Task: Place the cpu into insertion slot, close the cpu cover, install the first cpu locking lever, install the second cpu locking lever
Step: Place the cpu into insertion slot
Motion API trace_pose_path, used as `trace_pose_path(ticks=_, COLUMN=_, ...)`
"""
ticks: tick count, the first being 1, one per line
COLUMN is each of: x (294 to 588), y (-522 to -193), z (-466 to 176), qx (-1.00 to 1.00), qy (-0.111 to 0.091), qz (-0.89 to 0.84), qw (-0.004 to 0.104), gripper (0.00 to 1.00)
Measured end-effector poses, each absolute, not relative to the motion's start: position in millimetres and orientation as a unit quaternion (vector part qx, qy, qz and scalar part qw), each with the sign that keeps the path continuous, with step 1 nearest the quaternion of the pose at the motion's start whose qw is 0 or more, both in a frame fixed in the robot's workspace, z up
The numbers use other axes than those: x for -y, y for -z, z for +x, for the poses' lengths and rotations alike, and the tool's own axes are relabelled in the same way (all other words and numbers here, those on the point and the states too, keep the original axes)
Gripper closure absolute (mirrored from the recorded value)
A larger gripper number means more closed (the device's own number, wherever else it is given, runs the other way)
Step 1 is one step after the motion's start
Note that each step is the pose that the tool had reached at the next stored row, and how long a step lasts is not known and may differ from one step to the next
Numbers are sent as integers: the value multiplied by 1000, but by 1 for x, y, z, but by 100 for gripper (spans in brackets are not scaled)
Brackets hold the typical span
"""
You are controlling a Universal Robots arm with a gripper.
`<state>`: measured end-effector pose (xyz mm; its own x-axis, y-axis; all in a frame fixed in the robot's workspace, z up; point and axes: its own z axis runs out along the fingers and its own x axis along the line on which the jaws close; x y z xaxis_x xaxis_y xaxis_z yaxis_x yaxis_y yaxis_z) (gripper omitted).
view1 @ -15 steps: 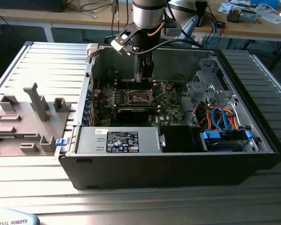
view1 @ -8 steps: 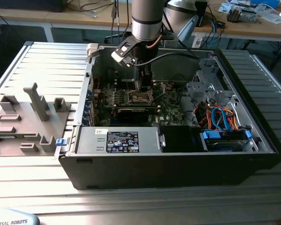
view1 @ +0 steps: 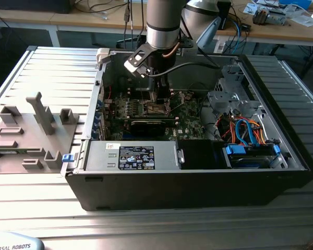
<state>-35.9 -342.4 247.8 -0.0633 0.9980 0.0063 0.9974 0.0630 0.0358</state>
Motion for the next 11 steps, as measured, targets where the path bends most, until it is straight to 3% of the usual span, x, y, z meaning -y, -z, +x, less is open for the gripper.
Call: trace_pose_path(ticks=11, x=342, y=-230, z=-36, qx=-729, qy=-15, qz=684, qw=10, gripper=46)
